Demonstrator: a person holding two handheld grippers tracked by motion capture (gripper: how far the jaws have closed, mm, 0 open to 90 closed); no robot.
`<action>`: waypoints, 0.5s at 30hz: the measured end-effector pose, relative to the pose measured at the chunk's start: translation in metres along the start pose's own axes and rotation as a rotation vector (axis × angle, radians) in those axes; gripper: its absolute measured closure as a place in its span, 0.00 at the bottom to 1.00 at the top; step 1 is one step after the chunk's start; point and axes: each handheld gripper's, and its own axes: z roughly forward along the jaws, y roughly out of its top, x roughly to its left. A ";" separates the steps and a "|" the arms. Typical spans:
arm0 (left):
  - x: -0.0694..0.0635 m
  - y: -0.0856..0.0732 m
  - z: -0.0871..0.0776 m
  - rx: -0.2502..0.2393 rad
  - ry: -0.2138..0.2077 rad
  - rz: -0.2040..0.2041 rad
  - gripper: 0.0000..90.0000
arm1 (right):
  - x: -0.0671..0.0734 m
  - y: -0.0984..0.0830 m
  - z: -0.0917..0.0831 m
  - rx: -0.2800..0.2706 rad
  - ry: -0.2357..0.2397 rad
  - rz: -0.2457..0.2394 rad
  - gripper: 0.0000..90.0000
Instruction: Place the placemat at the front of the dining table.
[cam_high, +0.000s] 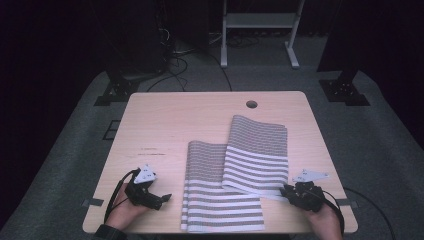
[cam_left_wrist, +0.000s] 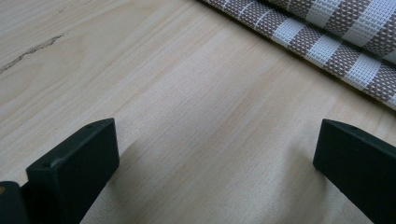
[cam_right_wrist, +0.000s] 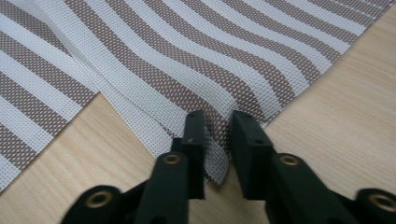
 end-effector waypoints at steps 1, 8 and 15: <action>0.000 0.000 0.000 0.000 0.000 0.000 0.00 | -0.001 0.000 0.000 -0.002 0.001 -0.001 0.89; 0.000 0.000 0.000 0.000 0.000 -0.001 0.00 | -0.003 0.003 0.000 -0.011 0.004 0.002 0.97; 0.000 0.000 0.000 0.000 0.002 -0.002 0.00 | -0.004 0.008 -0.006 -0.054 0.003 0.006 0.98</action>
